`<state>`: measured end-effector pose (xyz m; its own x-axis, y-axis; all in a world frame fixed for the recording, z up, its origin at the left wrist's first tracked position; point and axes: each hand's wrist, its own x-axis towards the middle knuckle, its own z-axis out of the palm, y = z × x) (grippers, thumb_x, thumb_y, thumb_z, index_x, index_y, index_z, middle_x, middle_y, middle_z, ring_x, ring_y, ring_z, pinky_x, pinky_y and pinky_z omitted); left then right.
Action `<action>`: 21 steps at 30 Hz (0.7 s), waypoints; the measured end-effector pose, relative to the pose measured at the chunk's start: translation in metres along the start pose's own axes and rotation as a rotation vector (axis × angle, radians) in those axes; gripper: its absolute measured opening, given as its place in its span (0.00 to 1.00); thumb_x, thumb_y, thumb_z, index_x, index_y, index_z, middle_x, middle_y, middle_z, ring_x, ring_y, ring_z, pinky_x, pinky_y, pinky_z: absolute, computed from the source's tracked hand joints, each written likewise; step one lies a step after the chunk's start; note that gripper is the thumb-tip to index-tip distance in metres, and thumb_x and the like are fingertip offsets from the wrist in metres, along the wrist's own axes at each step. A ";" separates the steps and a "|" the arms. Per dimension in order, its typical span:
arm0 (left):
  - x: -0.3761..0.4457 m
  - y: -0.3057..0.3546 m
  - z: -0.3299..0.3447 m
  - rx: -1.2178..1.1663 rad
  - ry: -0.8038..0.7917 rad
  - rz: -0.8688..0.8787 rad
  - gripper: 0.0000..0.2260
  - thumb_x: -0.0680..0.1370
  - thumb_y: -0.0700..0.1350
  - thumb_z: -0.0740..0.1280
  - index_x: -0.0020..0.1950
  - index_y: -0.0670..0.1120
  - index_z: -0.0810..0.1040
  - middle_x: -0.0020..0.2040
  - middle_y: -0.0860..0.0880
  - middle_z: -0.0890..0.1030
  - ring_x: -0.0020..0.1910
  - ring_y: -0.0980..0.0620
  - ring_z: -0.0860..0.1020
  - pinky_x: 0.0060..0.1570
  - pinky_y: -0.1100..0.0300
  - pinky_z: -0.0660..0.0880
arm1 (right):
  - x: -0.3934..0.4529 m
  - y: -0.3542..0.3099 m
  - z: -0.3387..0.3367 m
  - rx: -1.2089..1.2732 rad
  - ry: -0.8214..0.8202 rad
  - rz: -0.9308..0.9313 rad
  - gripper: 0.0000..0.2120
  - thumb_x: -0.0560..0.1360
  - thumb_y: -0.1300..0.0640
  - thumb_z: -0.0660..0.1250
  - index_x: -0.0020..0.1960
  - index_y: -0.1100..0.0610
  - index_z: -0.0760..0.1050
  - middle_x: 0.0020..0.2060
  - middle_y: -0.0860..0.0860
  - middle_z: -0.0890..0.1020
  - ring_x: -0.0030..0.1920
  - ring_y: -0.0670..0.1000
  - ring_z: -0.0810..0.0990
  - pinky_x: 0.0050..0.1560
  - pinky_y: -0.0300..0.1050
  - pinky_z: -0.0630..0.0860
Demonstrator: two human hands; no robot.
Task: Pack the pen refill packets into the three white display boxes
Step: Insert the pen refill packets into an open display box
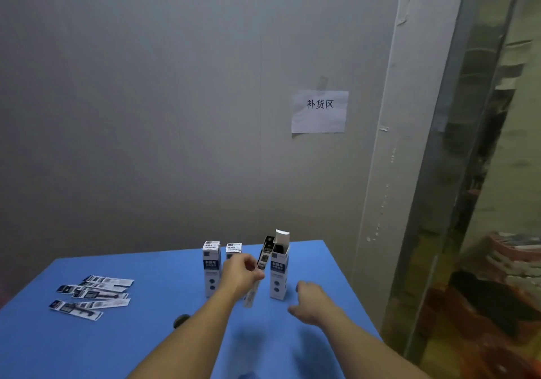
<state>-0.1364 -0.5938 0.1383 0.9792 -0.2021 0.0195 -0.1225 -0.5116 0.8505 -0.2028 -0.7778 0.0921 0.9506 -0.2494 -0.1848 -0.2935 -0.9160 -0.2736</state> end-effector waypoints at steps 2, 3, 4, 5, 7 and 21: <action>0.005 -0.002 0.004 0.005 -0.004 -0.007 0.07 0.73 0.39 0.77 0.45 0.45 0.80 0.46 0.49 0.82 0.45 0.55 0.80 0.42 0.66 0.74 | 0.009 0.004 0.004 0.026 0.003 0.002 0.24 0.76 0.47 0.66 0.67 0.57 0.67 0.65 0.55 0.72 0.64 0.57 0.71 0.61 0.49 0.73; 0.008 -0.004 0.005 0.003 0.000 -0.012 0.07 0.73 0.39 0.77 0.46 0.45 0.80 0.46 0.49 0.83 0.46 0.55 0.80 0.43 0.65 0.74 | 0.013 0.005 0.005 0.040 0.005 0.002 0.24 0.75 0.47 0.67 0.67 0.57 0.67 0.64 0.55 0.73 0.64 0.56 0.72 0.61 0.49 0.73; 0.012 -0.006 0.006 0.001 0.007 -0.014 0.07 0.73 0.40 0.77 0.47 0.45 0.81 0.46 0.49 0.83 0.46 0.55 0.80 0.44 0.64 0.75 | 0.018 0.006 0.007 0.054 0.007 0.001 0.25 0.75 0.47 0.67 0.67 0.57 0.67 0.64 0.55 0.73 0.64 0.56 0.72 0.61 0.49 0.73; 0.016 -0.008 0.007 -0.003 0.016 -0.015 0.07 0.73 0.40 0.77 0.47 0.44 0.81 0.46 0.49 0.83 0.46 0.55 0.80 0.44 0.65 0.75 | 0.024 0.007 0.008 0.072 0.008 0.001 0.26 0.75 0.46 0.68 0.67 0.57 0.67 0.64 0.54 0.73 0.64 0.56 0.72 0.61 0.49 0.73; 0.023 -0.009 0.010 -0.017 0.030 -0.014 0.07 0.74 0.41 0.77 0.47 0.45 0.81 0.45 0.49 0.83 0.45 0.56 0.80 0.40 0.67 0.72 | 0.036 0.009 0.009 0.122 0.014 0.011 0.29 0.73 0.45 0.71 0.68 0.56 0.66 0.65 0.54 0.72 0.66 0.56 0.71 0.62 0.49 0.73; 0.085 -0.003 0.026 -0.092 0.016 0.061 0.06 0.73 0.40 0.77 0.43 0.47 0.82 0.41 0.51 0.85 0.45 0.53 0.82 0.47 0.60 0.79 | 0.129 -0.004 0.007 0.543 0.167 0.010 0.43 0.61 0.45 0.81 0.68 0.55 0.64 0.62 0.51 0.75 0.62 0.53 0.76 0.59 0.49 0.76</action>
<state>-0.0566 -0.6309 0.1237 0.9728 -0.2173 0.0807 -0.1678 -0.4199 0.8919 -0.0794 -0.8045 0.0626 0.9378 -0.3437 -0.0498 -0.2700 -0.6314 -0.7269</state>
